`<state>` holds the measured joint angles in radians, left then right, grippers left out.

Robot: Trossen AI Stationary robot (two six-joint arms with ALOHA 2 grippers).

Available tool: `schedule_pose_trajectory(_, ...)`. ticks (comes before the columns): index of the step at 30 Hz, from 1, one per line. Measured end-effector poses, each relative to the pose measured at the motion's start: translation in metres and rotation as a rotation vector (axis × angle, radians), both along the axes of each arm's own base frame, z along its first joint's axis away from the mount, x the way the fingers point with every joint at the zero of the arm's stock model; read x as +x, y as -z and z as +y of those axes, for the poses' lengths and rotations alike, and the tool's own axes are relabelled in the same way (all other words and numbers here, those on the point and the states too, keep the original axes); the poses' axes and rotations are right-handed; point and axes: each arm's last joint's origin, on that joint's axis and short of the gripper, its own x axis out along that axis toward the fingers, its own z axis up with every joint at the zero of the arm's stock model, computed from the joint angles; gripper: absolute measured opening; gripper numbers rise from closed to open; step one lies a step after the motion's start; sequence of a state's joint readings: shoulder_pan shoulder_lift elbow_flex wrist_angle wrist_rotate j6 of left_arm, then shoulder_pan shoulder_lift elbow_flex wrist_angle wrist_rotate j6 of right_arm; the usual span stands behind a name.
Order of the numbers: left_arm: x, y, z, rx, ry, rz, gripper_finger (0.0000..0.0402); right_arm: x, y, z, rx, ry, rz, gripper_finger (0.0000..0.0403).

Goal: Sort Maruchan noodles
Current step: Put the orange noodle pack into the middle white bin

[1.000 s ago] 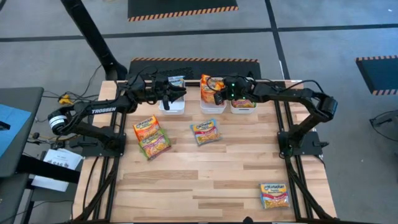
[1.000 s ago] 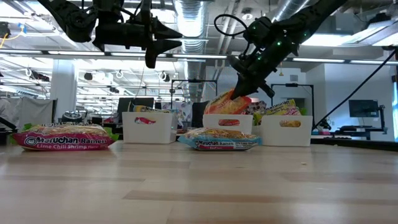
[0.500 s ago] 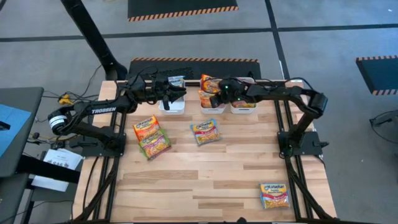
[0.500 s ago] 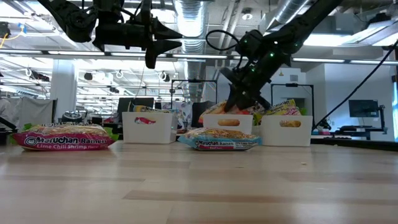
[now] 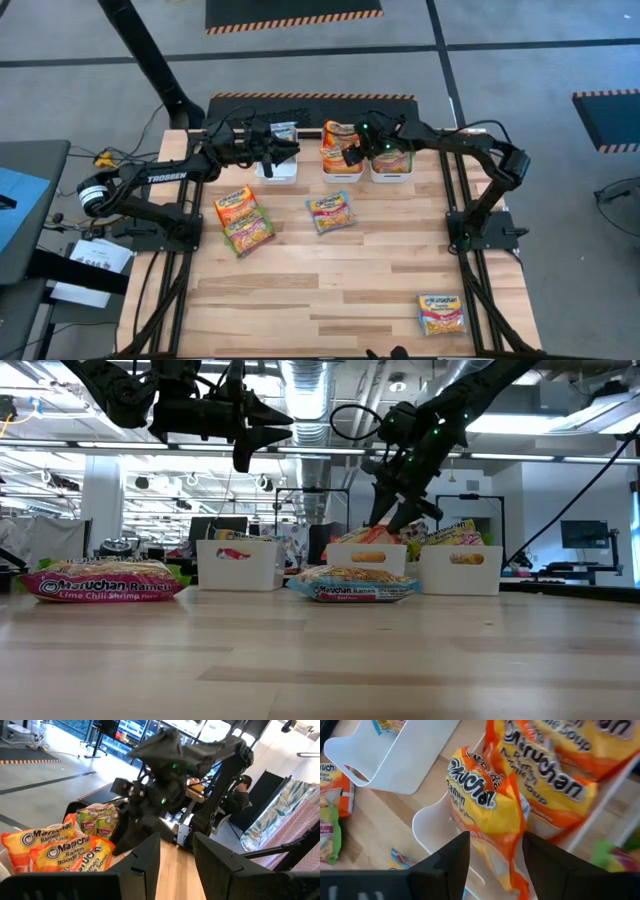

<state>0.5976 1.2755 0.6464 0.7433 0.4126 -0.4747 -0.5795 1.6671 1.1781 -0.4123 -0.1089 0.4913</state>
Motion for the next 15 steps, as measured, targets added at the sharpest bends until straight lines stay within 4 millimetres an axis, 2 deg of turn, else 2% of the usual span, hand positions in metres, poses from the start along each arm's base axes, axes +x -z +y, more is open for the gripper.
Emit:
schedule_pose_trajectory(4, 0.000, 0.000, 0.000, 0.000, 0.000, 0.000, 0.0104, -0.004, -0.012, 0.003, 0.051, -0.021, 0.036, 0.0207)
schedule_pose_trajectory(11, 0.000, 0.000, 0.000, 0.000, 0.000, 0.000, 0.0104, 0.008, -0.036, 0.018, 0.062, -0.088, 0.014, 0.0207)
schedule_pose_trajectory(15, 0.000, 0.000, 0.000, -0.002, 0.000, 0.003, 0.0104, 0.019, -0.032, 0.029, 0.055, -0.130, 0.005, 0.0207)
